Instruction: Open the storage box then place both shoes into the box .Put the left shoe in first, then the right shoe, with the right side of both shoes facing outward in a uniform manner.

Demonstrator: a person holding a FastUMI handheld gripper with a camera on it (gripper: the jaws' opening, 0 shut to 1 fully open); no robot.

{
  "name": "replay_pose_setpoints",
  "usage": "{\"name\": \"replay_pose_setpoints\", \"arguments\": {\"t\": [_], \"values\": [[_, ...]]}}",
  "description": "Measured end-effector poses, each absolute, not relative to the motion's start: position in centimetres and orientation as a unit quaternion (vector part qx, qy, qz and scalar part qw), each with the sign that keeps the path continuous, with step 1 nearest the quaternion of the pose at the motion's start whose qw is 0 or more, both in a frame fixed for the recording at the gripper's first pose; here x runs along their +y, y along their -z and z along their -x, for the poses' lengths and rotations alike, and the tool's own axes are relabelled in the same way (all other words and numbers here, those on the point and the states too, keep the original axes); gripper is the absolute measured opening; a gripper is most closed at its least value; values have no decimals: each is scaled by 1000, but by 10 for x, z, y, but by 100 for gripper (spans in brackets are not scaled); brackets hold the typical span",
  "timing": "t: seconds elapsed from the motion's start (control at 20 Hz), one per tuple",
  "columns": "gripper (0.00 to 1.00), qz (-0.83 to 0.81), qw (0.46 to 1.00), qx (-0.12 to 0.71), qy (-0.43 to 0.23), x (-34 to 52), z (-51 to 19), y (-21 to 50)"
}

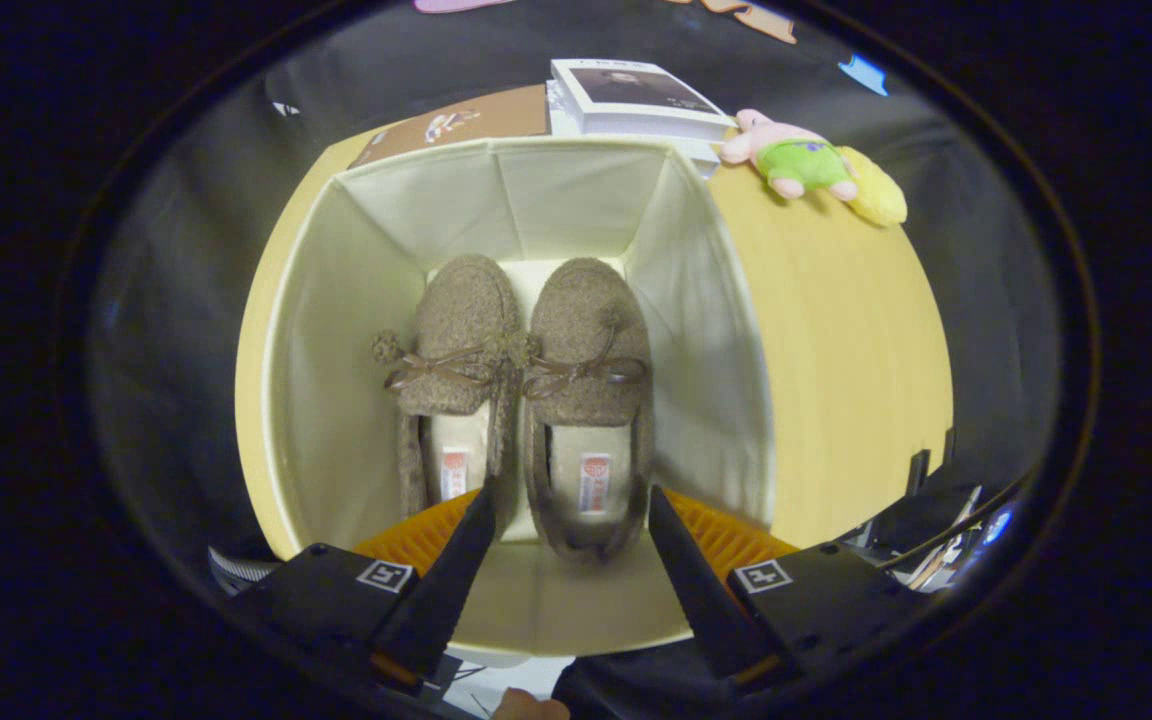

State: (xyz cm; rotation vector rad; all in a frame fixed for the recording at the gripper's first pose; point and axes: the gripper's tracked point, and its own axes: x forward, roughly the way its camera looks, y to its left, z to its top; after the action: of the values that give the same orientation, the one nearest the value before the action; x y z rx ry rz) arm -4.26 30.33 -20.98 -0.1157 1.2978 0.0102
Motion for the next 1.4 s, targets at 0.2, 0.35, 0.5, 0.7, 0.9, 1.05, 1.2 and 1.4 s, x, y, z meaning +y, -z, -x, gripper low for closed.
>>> {"name": "replay_pose_setpoints", "arguments": {"t": [0.2, 0.35, 0.5, 0.7, 0.9, 1.05, 1.2, 1.4], "values": [[100, 42, 828, 559, -11, 284, 40, 169], [100, 48, 850, 525, 5, 249, 39, 140], [100, 66, 862, 501, 50, 191, 48, 124], [100, 42, 886, 454, 81, 129, 39, 98], [100, 16, 936, 344, 73, 88, 6, 60], [100, 0, 963, 263, 57, 69, -13, 34], [100, 3, 980, 194, 38, 54, -23, 11], [99, 9, 993, 113, 10, 52, -22, -7]]}}
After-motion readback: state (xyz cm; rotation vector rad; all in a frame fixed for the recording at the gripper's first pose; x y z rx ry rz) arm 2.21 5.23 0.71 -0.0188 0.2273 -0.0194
